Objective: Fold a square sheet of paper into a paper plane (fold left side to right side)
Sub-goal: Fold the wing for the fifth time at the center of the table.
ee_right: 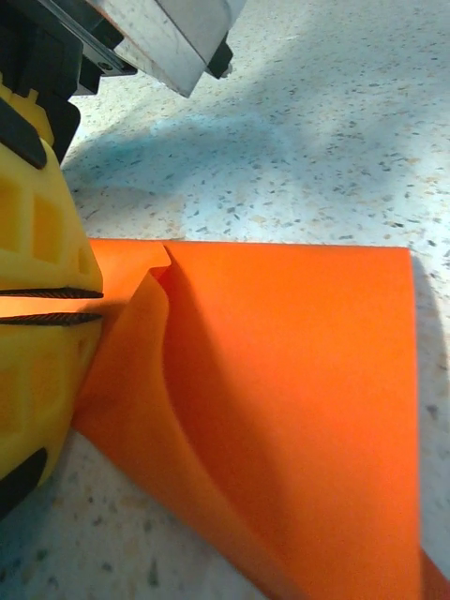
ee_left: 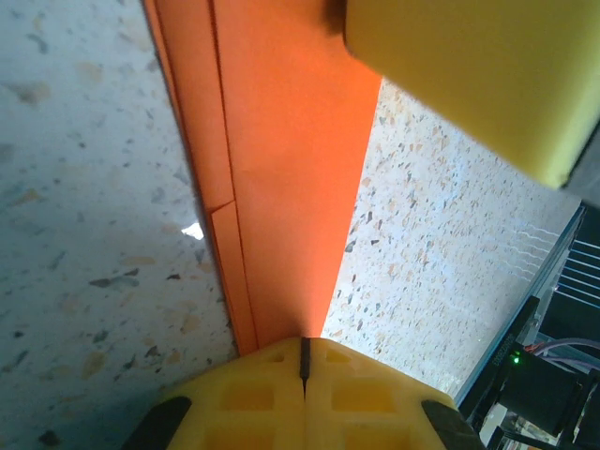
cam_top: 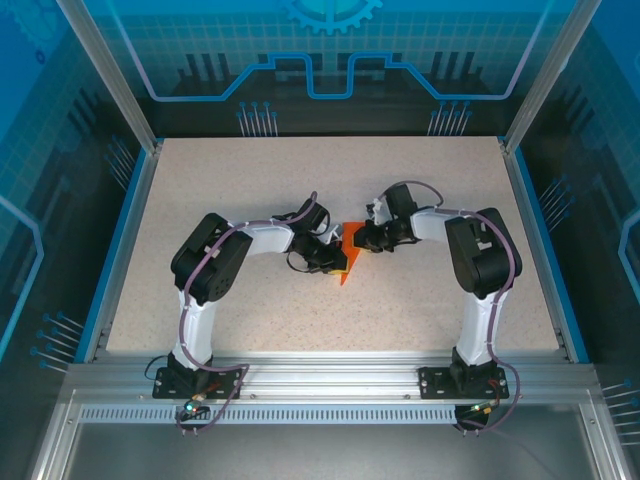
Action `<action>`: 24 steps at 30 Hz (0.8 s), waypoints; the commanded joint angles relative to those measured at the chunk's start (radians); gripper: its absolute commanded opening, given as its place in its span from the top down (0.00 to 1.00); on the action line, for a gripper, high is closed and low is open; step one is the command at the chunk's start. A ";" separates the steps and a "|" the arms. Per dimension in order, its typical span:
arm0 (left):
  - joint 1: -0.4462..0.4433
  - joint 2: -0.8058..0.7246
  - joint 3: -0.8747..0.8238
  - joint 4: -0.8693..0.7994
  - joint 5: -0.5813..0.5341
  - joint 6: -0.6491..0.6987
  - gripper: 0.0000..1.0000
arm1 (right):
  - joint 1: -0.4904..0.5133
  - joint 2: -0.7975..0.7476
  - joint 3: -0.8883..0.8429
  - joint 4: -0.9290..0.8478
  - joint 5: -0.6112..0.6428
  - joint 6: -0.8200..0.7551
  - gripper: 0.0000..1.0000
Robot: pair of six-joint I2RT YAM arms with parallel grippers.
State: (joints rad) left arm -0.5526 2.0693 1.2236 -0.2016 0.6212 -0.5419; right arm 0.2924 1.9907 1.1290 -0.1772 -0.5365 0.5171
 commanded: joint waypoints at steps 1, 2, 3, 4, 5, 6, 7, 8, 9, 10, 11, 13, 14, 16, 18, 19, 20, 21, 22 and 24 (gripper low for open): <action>0.004 0.035 -0.009 -0.079 -0.040 0.028 1.00 | -0.042 0.040 0.042 -0.008 0.040 -0.032 0.85; 0.004 0.035 -0.010 -0.080 -0.041 0.028 1.00 | -0.048 0.046 0.051 -0.012 0.038 -0.035 0.85; 0.005 0.035 -0.011 -0.080 -0.040 0.028 1.00 | -0.054 0.053 0.059 -0.017 0.037 -0.040 0.84; 0.004 0.035 -0.011 -0.082 -0.041 0.029 1.00 | -0.058 0.059 0.067 -0.021 0.036 -0.040 0.84; 0.005 0.035 -0.012 -0.081 -0.041 0.029 1.00 | -0.064 0.065 0.077 -0.026 0.036 -0.044 0.84; 0.004 0.035 -0.013 -0.081 -0.041 0.029 1.00 | -0.069 0.070 0.084 -0.030 0.033 -0.047 0.84; 0.004 0.034 -0.013 -0.082 -0.040 0.029 1.00 | -0.074 0.075 0.091 -0.032 0.033 -0.048 0.84; 0.004 0.034 -0.013 -0.082 -0.041 0.030 1.00 | -0.080 0.081 0.099 -0.035 0.030 -0.048 0.84; 0.004 0.034 -0.015 -0.084 -0.041 0.030 1.00 | -0.086 0.086 0.108 -0.037 0.026 -0.051 0.84; 0.004 0.035 -0.015 -0.084 -0.041 0.031 1.00 | -0.092 0.090 0.114 -0.040 0.023 -0.051 0.84; 0.004 0.034 -0.015 -0.084 -0.041 0.031 1.00 | -0.096 0.094 0.123 -0.041 0.019 -0.050 0.84; 0.004 0.034 -0.016 -0.084 -0.041 0.031 1.00 | -0.104 0.102 0.137 -0.048 0.014 -0.053 0.84; 0.004 0.034 -0.016 -0.084 -0.042 0.031 1.00 | -0.106 0.106 0.144 -0.051 0.013 -0.055 0.84; 0.003 0.035 -0.016 -0.084 -0.042 0.030 1.00 | -0.115 0.115 0.157 -0.058 0.010 -0.055 0.84; 0.004 0.035 -0.019 -0.085 -0.043 0.031 1.00 | -0.122 0.127 0.173 -0.065 0.010 -0.056 0.84; 0.004 0.035 -0.019 -0.082 -0.043 0.032 1.00 | -0.124 0.132 0.180 -0.070 0.010 -0.058 0.84; 0.005 0.034 -0.019 -0.084 -0.043 0.033 1.00 | -0.129 0.139 0.190 -0.076 0.011 -0.059 0.84; 0.004 0.034 -0.019 -0.083 -0.043 0.032 1.00 | -0.132 0.145 0.199 -0.079 0.011 -0.060 0.84; 0.004 0.034 -0.020 -0.084 -0.043 0.032 1.00 | -0.137 0.150 0.206 -0.083 0.012 -0.059 0.84; 0.004 0.034 -0.019 -0.084 -0.043 0.033 1.00 | -0.143 0.162 0.223 -0.094 0.013 -0.058 0.84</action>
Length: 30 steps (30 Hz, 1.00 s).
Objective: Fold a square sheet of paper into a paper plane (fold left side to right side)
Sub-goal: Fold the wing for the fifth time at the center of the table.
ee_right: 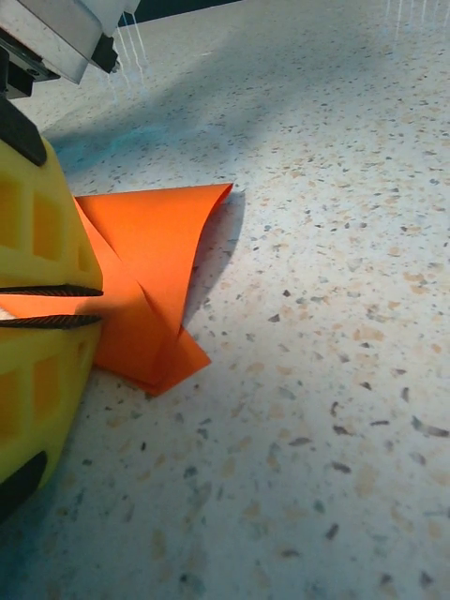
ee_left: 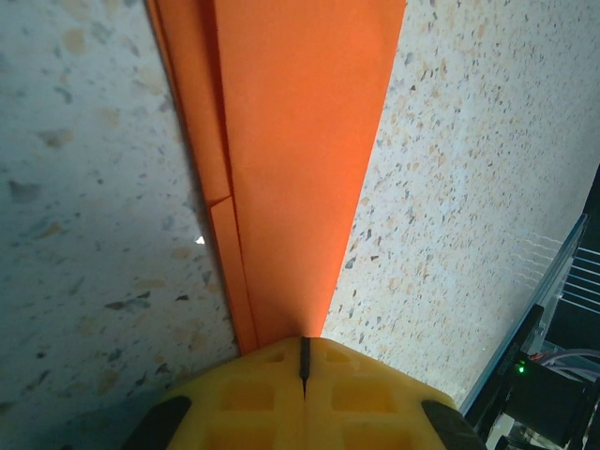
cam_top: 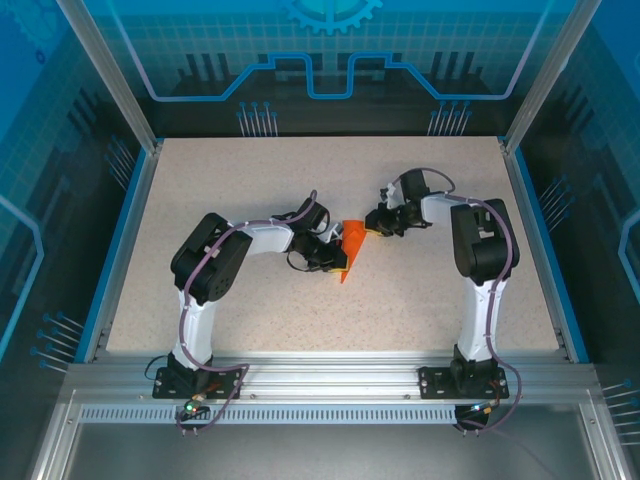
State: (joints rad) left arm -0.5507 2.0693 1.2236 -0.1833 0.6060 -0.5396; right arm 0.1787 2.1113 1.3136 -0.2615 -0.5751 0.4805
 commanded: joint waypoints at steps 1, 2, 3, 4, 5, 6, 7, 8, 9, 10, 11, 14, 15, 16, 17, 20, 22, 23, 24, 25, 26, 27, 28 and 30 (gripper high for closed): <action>0.003 0.034 -0.020 -0.102 -0.027 0.032 1.00 | -0.033 0.046 0.048 -0.018 0.056 -0.022 0.83; 0.002 0.034 -0.020 -0.102 -0.028 0.031 1.00 | -0.038 0.051 0.058 -0.026 0.062 -0.023 0.83; 0.002 0.032 -0.021 -0.102 -0.028 0.031 1.00 | -0.041 0.053 0.063 -0.029 0.068 -0.022 0.83; 0.002 0.032 -0.021 -0.102 -0.029 0.031 1.00 | -0.046 0.056 0.068 -0.032 0.074 -0.020 0.83; 0.002 0.032 -0.022 -0.102 -0.028 0.030 1.00 | -0.052 0.059 0.074 -0.032 0.077 -0.017 0.83; 0.002 0.032 -0.021 -0.102 -0.028 0.030 1.00 | -0.059 0.062 0.080 -0.031 0.075 -0.013 0.83; 0.002 0.032 -0.020 -0.102 -0.029 0.029 1.00 | -0.064 0.065 0.086 -0.030 0.077 -0.010 0.83; 0.002 0.031 -0.020 -0.102 -0.028 0.031 1.00 | -0.070 0.067 0.093 -0.030 0.075 -0.007 0.83; 0.002 0.032 -0.020 -0.102 -0.029 0.032 1.00 | -0.075 0.068 0.100 -0.029 0.075 -0.006 0.83; 0.003 0.032 -0.018 -0.103 -0.028 0.032 1.00 | -0.079 0.068 0.108 -0.031 0.076 -0.006 0.83; 0.003 0.032 -0.018 -0.103 -0.029 0.031 1.00 | -0.083 0.067 0.115 -0.032 0.072 -0.006 0.83; 0.002 0.029 -0.019 -0.104 -0.029 0.033 1.00 | -0.090 0.036 0.121 -0.036 0.068 -0.009 0.83; 0.002 0.027 -0.021 -0.102 -0.031 0.033 1.00 | -0.090 0.013 0.114 -0.037 0.069 -0.012 0.83; 0.003 0.026 -0.021 -0.099 -0.031 0.032 1.00 | -0.090 -0.007 0.104 -0.035 0.065 -0.012 0.83; 0.001 0.024 -0.022 -0.098 -0.031 0.032 1.00 | -0.086 -0.033 0.088 -0.033 0.056 -0.015 0.83; 0.001 0.017 -0.029 -0.093 -0.034 0.030 1.00 | -0.070 -0.120 0.008 -0.015 0.038 -0.015 0.83; 0.001 0.014 -0.030 -0.091 -0.035 0.030 1.00 | -0.051 -0.178 -0.060 0.018 0.013 -0.003 0.82; 0.002 0.012 -0.029 -0.091 -0.036 0.030 1.00 | -0.034 -0.205 -0.097 0.034 -0.006 0.006 0.82; 0.002 0.012 -0.029 -0.090 -0.036 0.030 1.00 | -0.018 -0.223 -0.124 0.049 -0.018 0.013 0.82; 0.002 0.012 -0.029 -0.090 -0.035 0.030 1.00 | -0.002 -0.231 -0.145 0.062 -0.029 0.020 0.82; 0.002 0.012 -0.029 -0.091 -0.035 0.030 1.00 | 0.017 -0.233 -0.161 0.075 -0.040 0.033 0.82; 0.002 0.012 -0.029 -0.089 -0.035 0.030 1.00 | 0.033 -0.228 -0.172 0.092 -0.052 0.046 0.82; 0.001 0.012 -0.029 -0.091 -0.035 0.030 1.00 | 0.047 -0.220 -0.178 0.113 -0.064 0.059 0.82; 0.003 0.012 -0.027 -0.091 -0.035 0.030 1.00 | 0.073 -0.187 -0.169 0.135 -0.075 0.076 0.82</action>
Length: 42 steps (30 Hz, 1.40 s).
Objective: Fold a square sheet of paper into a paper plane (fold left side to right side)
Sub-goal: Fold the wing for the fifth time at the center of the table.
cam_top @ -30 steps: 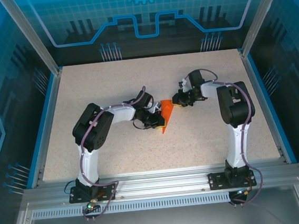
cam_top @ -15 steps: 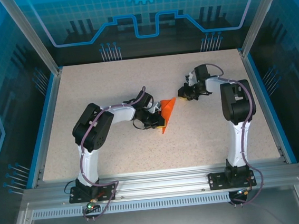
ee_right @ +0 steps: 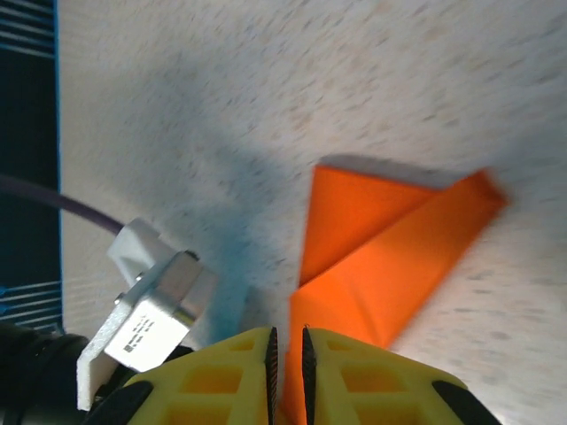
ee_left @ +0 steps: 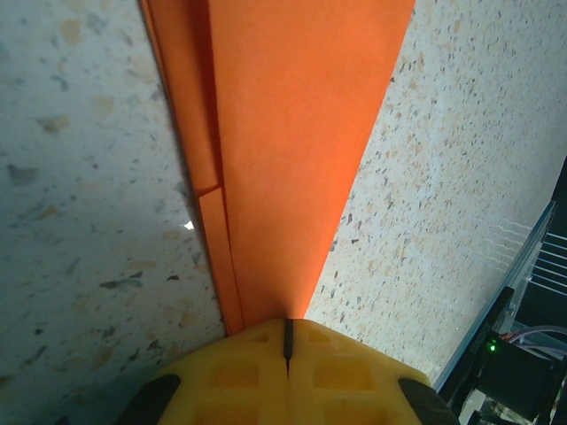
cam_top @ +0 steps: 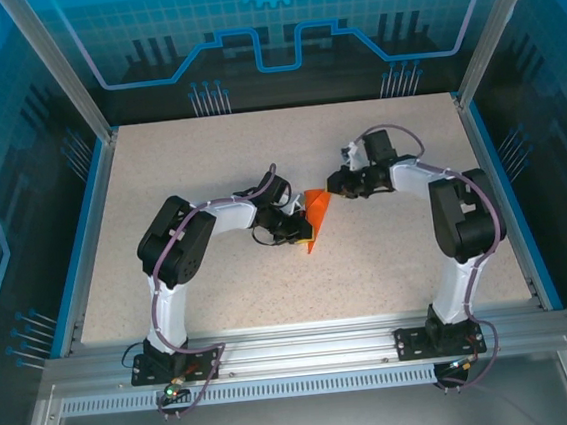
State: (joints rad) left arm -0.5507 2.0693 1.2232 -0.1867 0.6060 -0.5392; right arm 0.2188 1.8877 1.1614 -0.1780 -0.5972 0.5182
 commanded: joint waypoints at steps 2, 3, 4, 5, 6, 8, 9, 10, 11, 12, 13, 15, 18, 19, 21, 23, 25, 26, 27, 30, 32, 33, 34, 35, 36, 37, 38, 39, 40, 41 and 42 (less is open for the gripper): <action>0.002 0.012 -0.027 -0.091 -0.035 0.030 1.00 | 0.052 0.070 0.008 0.046 -0.052 0.042 0.82; 0.001 0.012 -0.027 -0.091 -0.035 0.027 1.00 | 0.062 0.087 0.023 0.041 -0.051 0.041 0.82; 0.002 0.011 -0.027 -0.091 -0.037 0.028 1.00 | 0.068 0.100 0.034 0.030 -0.046 0.039 0.82; 0.002 0.011 -0.027 -0.092 -0.036 0.028 1.00 | 0.074 0.115 0.048 0.016 -0.040 0.033 0.82; 0.001 0.009 -0.027 -0.092 -0.036 0.028 1.00 | 0.081 0.126 0.060 0.004 -0.035 0.029 0.82; 0.002 0.008 -0.028 -0.094 -0.038 0.028 1.00 | 0.089 0.143 0.072 -0.015 -0.015 0.022 0.82; 0.001 0.008 -0.028 -0.092 -0.040 0.027 1.00 | 0.091 0.150 0.075 -0.023 -0.006 0.018 0.82; 0.001 0.008 -0.030 -0.094 -0.040 0.026 1.00 | 0.093 0.155 0.076 -0.031 0.006 0.014 0.82; 0.001 0.006 -0.030 -0.094 -0.040 0.027 1.00 | 0.094 0.162 0.078 -0.042 0.018 0.013 0.82; 0.000 0.004 -0.030 -0.093 -0.038 0.028 1.00 | 0.095 0.169 0.080 -0.048 0.026 0.011 0.82; 0.001 0.002 -0.028 -0.094 -0.038 0.028 1.00 | 0.093 0.176 0.084 -0.060 0.034 0.009 0.82; 0.001 -0.007 -0.029 -0.094 -0.035 0.028 1.00 | 0.092 0.194 0.093 -0.093 0.054 0.007 0.81; 0.002 -0.033 -0.034 -0.091 -0.027 0.024 1.00 | 0.093 0.209 0.092 -0.123 0.066 0.017 0.82; 0.002 -0.043 -0.036 -0.090 -0.022 0.021 1.00 | 0.093 0.211 0.090 -0.132 0.070 0.020 0.81; 0.001 -0.073 -0.039 -0.082 -0.009 0.012 0.98 | 0.092 0.214 0.083 -0.140 0.079 0.025 0.82; 0.000 -0.101 -0.041 -0.072 0.004 0.000 0.95 | 0.093 0.215 0.074 -0.136 0.077 0.029 0.82; 0.001 -0.125 -0.041 -0.067 0.016 -0.010 0.93 | 0.092 0.215 0.069 -0.131 0.074 0.032 0.82; 0.000 -0.136 -0.040 -0.066 0.022 -0.014 0.92 | 0.092 0.215 0.069 -0.130 0.074 0.032 0.83; 0.001 -0.143 -0.038 -0.065 0.029 -0.019 0.91 | 0.092 0.215 0.068 -0.130 0.074 0.032 0.83; -0.006 -0.148 -0.029 -0.066 0.063 -0.030 0.88 | 0.093 0.215 0.067 -0.130 0.076 0.031 0.83; -0.019 -0.134 -0.016 -0.091 0.072 -0.023 0.86 | 0.092 0.215 0.067 -0.130 0.076 0.030 0.83; -0.023 -0.124 -0.008 -0.107 0.071 -0.015 0.85 | 0.093 0.215 0.066 -0.131 0.078 0.031 0.83; -0.028 -0.112 -0.002 -0.118 0.071 -0.010 0.84 | 0.093 0.217 0.066 -0.129 0.076 0.031 0.82; -0.033 -0.100 0.004 -0.124 0.068 -0.006 0.84 | 0.092 0.218 0.066 -0.127 0.074 0.031 0.83; -0.032 -0.091 0.007 -0.132 0.065 -0.005 0.84 | 0.093 0.220 0.066 -0.127 0.073 0.032 0.83; -0.032 -0.081 0.010 -0.139 0.058 -0.003 0.84 | 0.092 0.220 0.066 -0.126 0.071 0.032 0.83; -0.033 -0.073 0.013 -0.148 0.050 -0.001 0.83 | 0.093 0.220 0.066 -0.127 0.071 0.031 0.83; -0.032 -0.067 0.012 -0.148 0.046 -0.001 0.83 | 0.093 0.218 0.065 -0.127 0.071 0.032 0.83; -0.032 -0.062 0.012 -0.148 0.046 -0.001 0.83 | 0.093 0.218 0.064 -0.127 0.071 0.029 0.83; -0.033 -0.058 0.015 -0.149 0.045 -0.002 0.83 | 0.093 0.218 0.063 -0.129 0.071 0.028 0.83; -0.032 -0.055 0.016 -0.149 0.042 -0.002 0.83 | 0.094 0.218 0.063 -0.132 0.072 0.027 0.83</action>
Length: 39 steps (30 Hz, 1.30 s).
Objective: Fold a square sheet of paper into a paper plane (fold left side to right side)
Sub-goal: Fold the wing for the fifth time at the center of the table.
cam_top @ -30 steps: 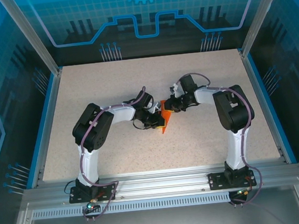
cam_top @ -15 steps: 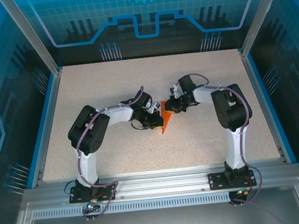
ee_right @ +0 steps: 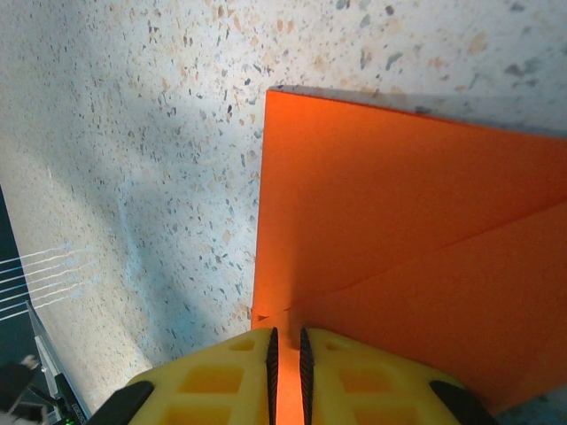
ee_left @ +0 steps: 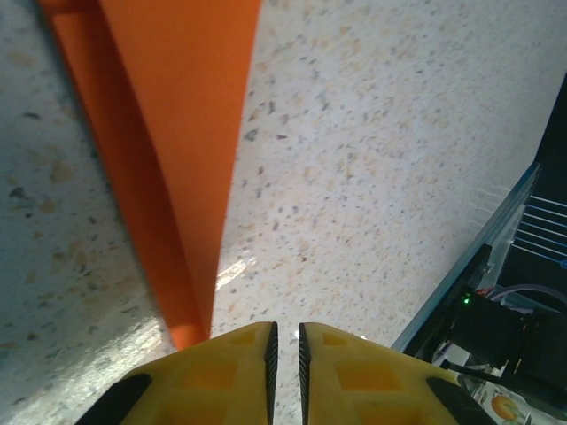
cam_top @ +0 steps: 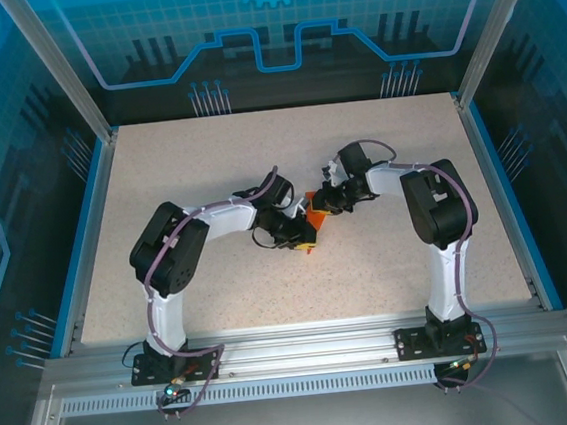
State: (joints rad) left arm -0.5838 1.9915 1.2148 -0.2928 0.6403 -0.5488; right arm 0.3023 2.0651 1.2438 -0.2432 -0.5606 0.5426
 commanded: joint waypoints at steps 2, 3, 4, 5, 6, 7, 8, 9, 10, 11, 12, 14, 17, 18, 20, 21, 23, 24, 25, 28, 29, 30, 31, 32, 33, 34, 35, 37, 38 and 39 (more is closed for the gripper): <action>0.000 0.029 0.026 -0.048 0.000 0.009 0.83 | 0.009 0.041 -0.018 -0.067 0.036 0.001 0.83; 0.001 0.031 0.027 -0.050 -0.004 0.008 0.83 | 0.008 0.041 -0.018 -0.068 0.038 0.001 0.83; 0.000 0.032 0.026 -0.051 -0.007 0.009 0.83 | 0.010 0.041 -0.018 -0.068 0.038 0.001 0.83; 0.000 0.035 0.025 -0.053 -0.012 0.006 0.83 | 0.009 0.041 -0.018 -0.067 0.038 0.000 0.83; 0.000 0.038 0.025 -0.055 -0.014 0.007 0.83 | 0.010 0.041 -0.018 -0.069 0.039 0.000 0.83; 0.002 0.039 0.025 -0.057 -0.018 0.006 0.83 | 0.010 0.041 -0.018 -0.070 0.039 0.000 0.82; 0.002 0.042 0.025 -0.057 -0.022 0.003 0.83 | 0.009 0.041 -0.018 -0.071 0.041 0.000 0.83; 0.002 0.044 0.022 -0.059 -0.023 0.002 0.83 | 0.009 0.041 -0.018 -0.073 0.041 -0.001 0.83; 0.004 0.046 0.021 -0.060 -0.027 0.001 0.83 | 0.011 0.042 -0.018 -0.074 0.043 -0.001 0.83; 0.006 0.047 0.019 -0.060 -0.029 -0.001 0.83 | 0.010 0.041 -0.017 -0.077 0.044 -0.003 0.83; 0.006 0.047 0.019 -0.060 -0.033 -0.003 0.83 | 0.009 0.041 -0.017 -0.080 0.046 -0.003 0.82; 0.010 0.047 0.014 -0.060 -0.038 -0.007 0.84 | 0.009 0.041 -0.016 -0.083 0.048 -0.007 0.82; 0.015 0.047 0.007 -0.055 -0.040 -0.015 0.84 | 0.009 0.043 -0.014 -0.087 0.049 -0.008 0.82; 0.015 0.047 0.006 -0.055 -0.041 -0.015 0.84 | 0.008 0.044 -0.014 -0.087 0.050 -0.009 0.82; 0.015 0.048 0.005 -0.054 -0.038 -0.016 0.84 | 0.009 0.046 -0.012 -0.090 0.052 -0.009 0.82; 0.015 0.049 0.005 -0.054 -0.035 -0.016 0.84 | 0.010 0.046 -0.011 -0.091 0.052 -0.009 0.82; 0.015 0.054 0.007 -0.052 -0.025 -0.014 0.84 | 0.008 0.048 -0.008 -0.095 0.053 -0.010 0.82; 0.015 0.058 0.008 -0.052 -0.019 -0.014 0.84 | 0.009 0.048 -0.007 -0.097 0.053 -0.010 0.82; 0.016 0.063 0.009 -0.053 -0.012 -0.014 0.84 | 0.009 0.049 -0.005 -0.098 0.053 -0.010 0.82; 0.015 0.074 0.008 -0.053 -0.002 -0.014 0.84 | 0.009 0.052 -0.003 -0.101 0.053 -0.011 0.82; 0.016 0.076 0.009 -0.053 -0.002 -0.014 0.84 | 0.009 0.052 -0.001 -0.102 0.054 -0.012 0.82; 0.015 0.076 0.007 -0.055 -0.003 -0.014 0.84 | 0.009 0.052 -0.001 -0.103 0.055 -0.012 0.82; 0.016 0.076 0.008 -0.055 -0.004 -0.014 0.84 | 0.010 0.052 -0.001 -0.105 0.056 -0.012 0.82; 0.016 0.076 0.007 -0.059 -0.005 -0.013 0.84 | 0.009 0.052 0.000 -0.106 0.056 -0.012 0.82; 0.015 0.076 0.007 -0.062 -0.008 -0.012 0.84 | 0.009 0.052 -0.001 -0.108 0.058 -0.011 0.82; 0.016 0.075 0.005 -0.066 -0.010 -0.011 0.84 | 0.008 0.052 -0.001 -0.110 0.058 -0.013 0.82; 0.015 0.072 -0.002 -0.065 -0.011 -0.012 0.84 | 0.009 0.051 0.000 -0.110 0.060 -0.015 0.82; 0.015 0.066 -0.015 -0.063 -0.011 -0.013 0.85 | 0.007 0.052 0.002 -0.112 0.061 -0.015 0.82; 0.016 0.063 -0.021 -0.062 -0.010 -0.014 0.85 | 0.006 0.052 0.002 -0.113 0.061 -0.015 0.82; 0.016 0.059 -0.027 -0.059 -0.008 -0.014 0.85 | 0.007 0.052 0.001 -0.113 0.061 -0.014 0.82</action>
State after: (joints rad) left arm -0.5732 2.0422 1.2148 -0.3088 0.6296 -0.5510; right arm 0.3023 2.0686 1.2522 -0.2615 -0.5571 0.5415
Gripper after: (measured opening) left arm 0.154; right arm 0.177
